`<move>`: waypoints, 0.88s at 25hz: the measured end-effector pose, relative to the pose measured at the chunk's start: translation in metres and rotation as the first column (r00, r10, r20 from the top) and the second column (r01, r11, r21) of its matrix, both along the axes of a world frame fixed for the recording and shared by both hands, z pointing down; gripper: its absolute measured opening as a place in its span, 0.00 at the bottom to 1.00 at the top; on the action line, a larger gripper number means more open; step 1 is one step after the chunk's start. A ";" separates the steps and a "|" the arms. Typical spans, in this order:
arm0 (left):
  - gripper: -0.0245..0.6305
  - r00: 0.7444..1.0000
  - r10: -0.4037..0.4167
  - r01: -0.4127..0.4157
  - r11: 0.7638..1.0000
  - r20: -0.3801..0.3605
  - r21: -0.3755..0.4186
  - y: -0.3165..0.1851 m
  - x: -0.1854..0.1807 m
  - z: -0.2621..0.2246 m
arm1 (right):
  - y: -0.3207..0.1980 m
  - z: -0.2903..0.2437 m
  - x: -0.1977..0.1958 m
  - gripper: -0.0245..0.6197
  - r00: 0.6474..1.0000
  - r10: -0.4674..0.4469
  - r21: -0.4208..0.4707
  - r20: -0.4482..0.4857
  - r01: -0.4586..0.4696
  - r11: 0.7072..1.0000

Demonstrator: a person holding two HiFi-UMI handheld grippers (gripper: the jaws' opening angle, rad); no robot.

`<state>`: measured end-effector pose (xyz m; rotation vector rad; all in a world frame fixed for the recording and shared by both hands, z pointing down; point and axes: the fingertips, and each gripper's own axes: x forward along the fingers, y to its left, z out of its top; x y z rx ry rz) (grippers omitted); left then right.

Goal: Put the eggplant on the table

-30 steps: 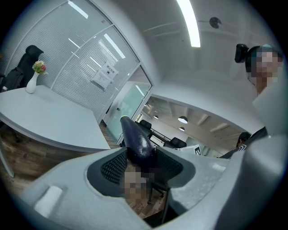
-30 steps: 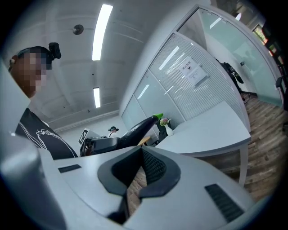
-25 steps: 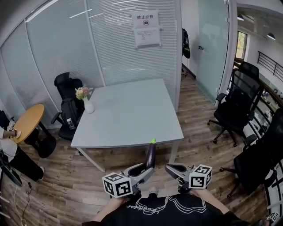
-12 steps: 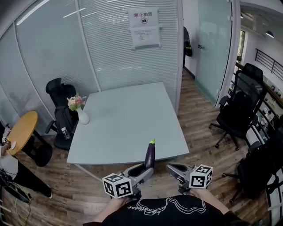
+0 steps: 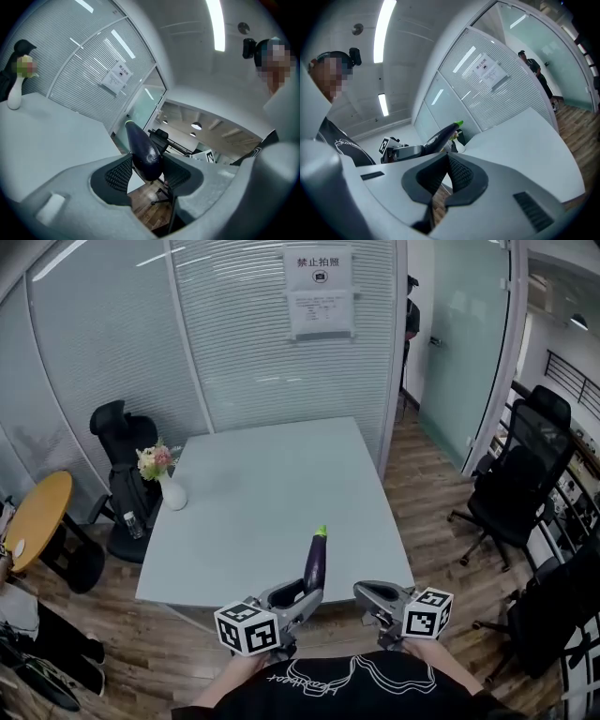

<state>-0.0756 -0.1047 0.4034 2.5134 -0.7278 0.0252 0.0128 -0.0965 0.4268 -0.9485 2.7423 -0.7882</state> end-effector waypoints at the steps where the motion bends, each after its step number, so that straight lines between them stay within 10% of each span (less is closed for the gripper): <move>1: 0.35 1.000 -0.003 0.003 1.000 0.000 -0.001 -0.005 -0.003 0.002 | -0.004 0.002 -0.002 0.05 1.000 -0.001 -0.001 0.000 0.001 1.000; 22: 0.35 0.993 -0.088 0.091 0.995 0.073 -0.039 -0.083 0.002 0.036 | -0.074 0.026 0.014 0.05 1.000 -0.030 -0.075 0.009 0.030 0.997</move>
